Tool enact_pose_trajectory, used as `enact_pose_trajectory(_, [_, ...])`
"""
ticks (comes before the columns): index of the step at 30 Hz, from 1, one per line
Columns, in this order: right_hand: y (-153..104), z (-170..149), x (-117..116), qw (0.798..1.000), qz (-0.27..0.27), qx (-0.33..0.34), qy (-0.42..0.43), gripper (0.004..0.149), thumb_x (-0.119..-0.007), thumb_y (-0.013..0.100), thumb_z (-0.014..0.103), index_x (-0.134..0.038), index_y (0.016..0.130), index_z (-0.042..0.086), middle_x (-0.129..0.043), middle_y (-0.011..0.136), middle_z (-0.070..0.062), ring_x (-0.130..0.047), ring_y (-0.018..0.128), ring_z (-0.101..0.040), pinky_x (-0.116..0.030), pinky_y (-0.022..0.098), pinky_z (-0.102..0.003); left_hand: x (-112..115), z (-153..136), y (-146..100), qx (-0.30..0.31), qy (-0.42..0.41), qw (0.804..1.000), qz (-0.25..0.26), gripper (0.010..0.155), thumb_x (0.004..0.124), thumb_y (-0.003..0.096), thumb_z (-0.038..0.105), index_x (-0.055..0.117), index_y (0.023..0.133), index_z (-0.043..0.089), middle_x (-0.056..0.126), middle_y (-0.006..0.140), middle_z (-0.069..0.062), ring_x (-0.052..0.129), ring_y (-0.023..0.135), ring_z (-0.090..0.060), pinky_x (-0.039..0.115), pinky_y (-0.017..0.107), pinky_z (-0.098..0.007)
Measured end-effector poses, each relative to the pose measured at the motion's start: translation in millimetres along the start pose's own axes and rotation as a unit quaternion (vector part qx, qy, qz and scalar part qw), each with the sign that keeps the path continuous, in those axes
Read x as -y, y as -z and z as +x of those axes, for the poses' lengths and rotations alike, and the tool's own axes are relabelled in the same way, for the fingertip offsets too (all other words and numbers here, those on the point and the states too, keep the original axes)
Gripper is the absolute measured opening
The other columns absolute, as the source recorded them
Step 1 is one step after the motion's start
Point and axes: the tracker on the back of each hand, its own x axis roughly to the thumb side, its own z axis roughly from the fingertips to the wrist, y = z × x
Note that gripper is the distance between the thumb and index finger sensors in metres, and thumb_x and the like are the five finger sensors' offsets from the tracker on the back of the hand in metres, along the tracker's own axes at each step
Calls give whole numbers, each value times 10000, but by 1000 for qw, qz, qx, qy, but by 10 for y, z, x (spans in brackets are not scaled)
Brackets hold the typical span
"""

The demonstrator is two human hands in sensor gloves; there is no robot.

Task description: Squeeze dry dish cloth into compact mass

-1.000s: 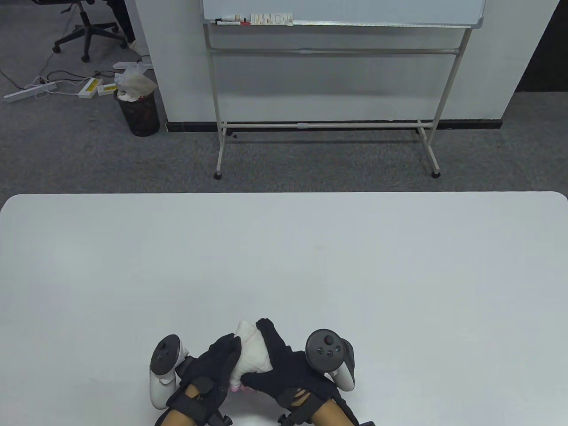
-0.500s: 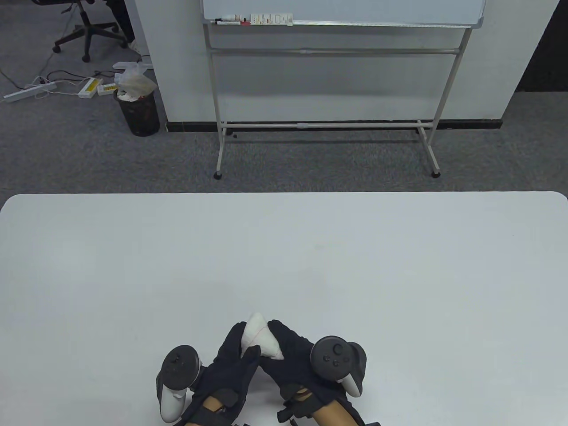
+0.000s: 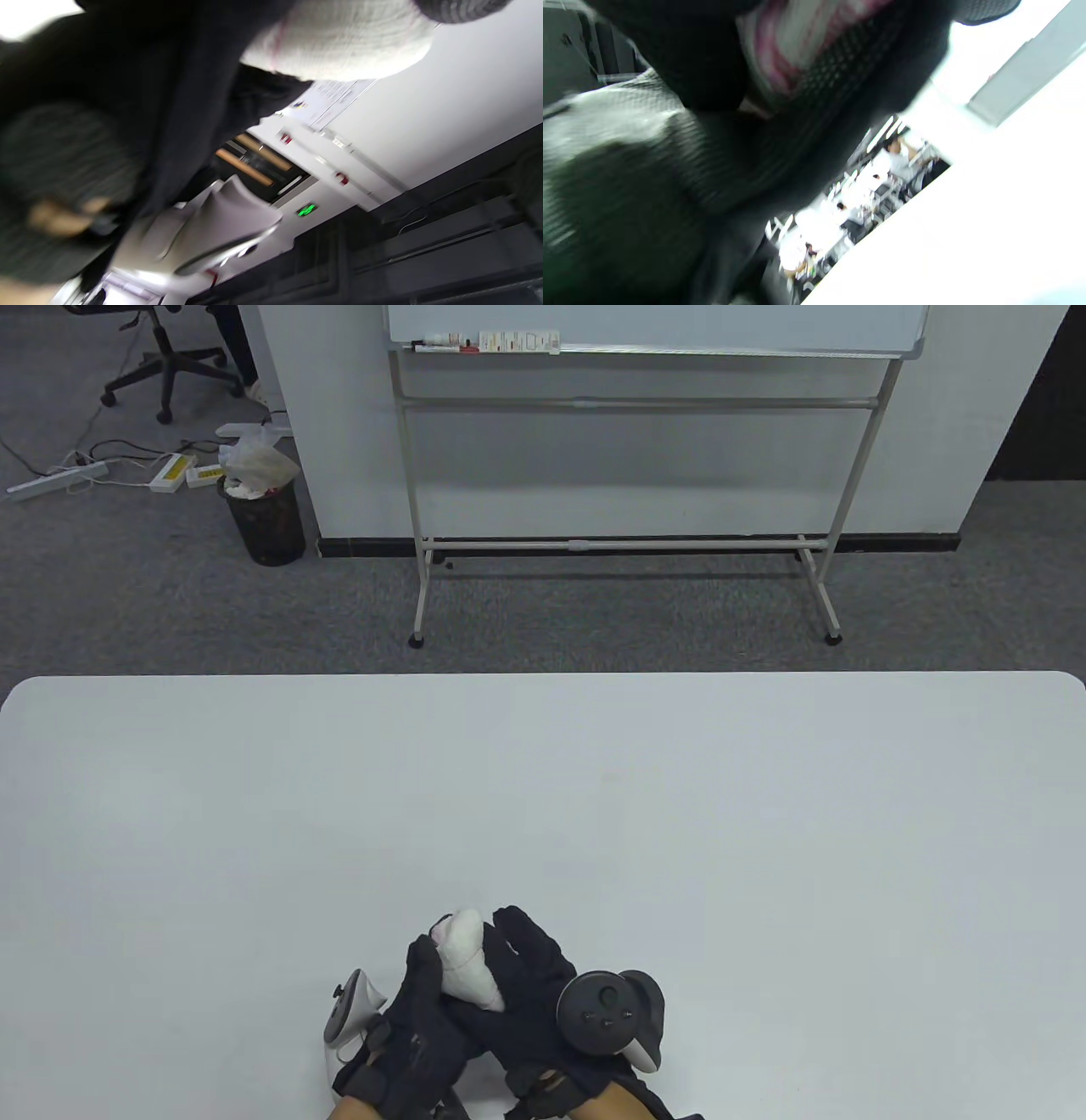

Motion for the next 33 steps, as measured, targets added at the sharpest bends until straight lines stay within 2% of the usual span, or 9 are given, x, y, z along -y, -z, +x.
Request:
enact_pose_trajectory(7, [32, 10, -57, 992, 77, 8, 100, 797, -850, 455, 531, -389, 1058, 286, -258, 1097, -148, -419, 1025, -461, -419, 692, -667, -178, 160, -54, 48, 41, 995, 76, 582, 668, 596, 627, 394, 993, 300, 610, 946, -76, 797, 789, -311, 708, 611, -529])
enact_pose_trajectory(12, [-10, -13, 36, 976, 29, -19, 217, 786, -847, 458, 542, -461, 1049, 196, -373, 1081, -181, -488, 1016, -456, -469, 676, -667, -175, 283, -63, 81, 111, 986, 98, 562, 661, 606, 581, 391, 983, 264, 660, 907, -33, 881, 688, -216, 796, 547, -443])
enact_pose_trajectory(16, [-78, -169, 41, 928, 21, -103, 358, 871, -783, 480, 606, -314, 1066, 164, -321, 1078, -223, -444, 1005, -515, -469, 661, -685, -159, 366, -79, 132, 156, 972, 118, 569, 637, 608, 569, 347, 995, 270, 584, 986, -50, 861, 741, -230, 780, 586, -444])
enact_pose_trajectory(21, [-106, -247, -120, 877, 67, -137, 455, 970, -690, 483, 718, -136, 1052, 161, -209, 1064, -268, -388, 965, -609, -489, 630, -705, -25, 383, -60, 161, 203, 963, 71, 592, 592, 597, 602, 295, 1013, 302, 516, 1052, -67, 800, 858, -266, 727, 663, -464])
enact_pose_trajectory(24, [-79, -189, -146, 849, 68, -103, 513, 999, -645, 496, 765, -63, 1051, 171, -114, 1059, -278, -310, 957, -640, -466, 639, -706, 89, 336, -29, 160, 208, 965, 24, 595, 565, 591, 593, 319, 1042, 293, 368, 1116, -97, 507, 993, -393, 542, 734, -532])
enact_pose_trajectory(26, [-66, -173, -122, 847, 55, -84, 523, 1012, -623, 500, 789, -37, 1053, 176, -60, 1051, -283, -234, 964, -635, -411, 658, -707, 139, 328, -29, 153, 248, 956, 26, 620, 573, 574, 587, 367, 1057, 256, 272, 1141, -101, 316, 1022, -412, 387, 756, -553])
enact_pose_trajectory(29, [-65, -142, -82, 850, 49, -63, 521, 1015, -632, 489, 801, -75, 1069, 181, -72, 1076, -249, -212, 964, -642, -400, 662, -713, 175, 336, -57, 150, 374, 912, 73, 644, 550, 556, 621, 431, 1079, 264, 212, 1153, -106, 176, 1020, -416, 333, 748, -558])
enact_pose_trajectory(30, [-66, -129, -59, 857, 47, -54, 510, 1015, -654, 484, 797, -116, 1076, 174, -95, 1078, -250, -254, 987, -612, -419, 660, -712, 180, 331, -60, 140, 405, 899, 87, 653, 538, 551, 632, 437, 1091, 278, 213, 1157, -116, 134, 1022, -421, 261, 708, -636])
enact_pose_trajectory(33, [-66, -88, 34, 885, 31, -48, 462, 990, -731, 477, 753, -223, 1084, 159, -198, 1085, -241, -421, 988, -563, -509, 643, -694, 170, 282, -44, 91, 423, 899, 71, 669, 510, 548, 659, 409, 1113, 317, 134, 1157, -115, 75, 1016, -429, 249, 712, -632])
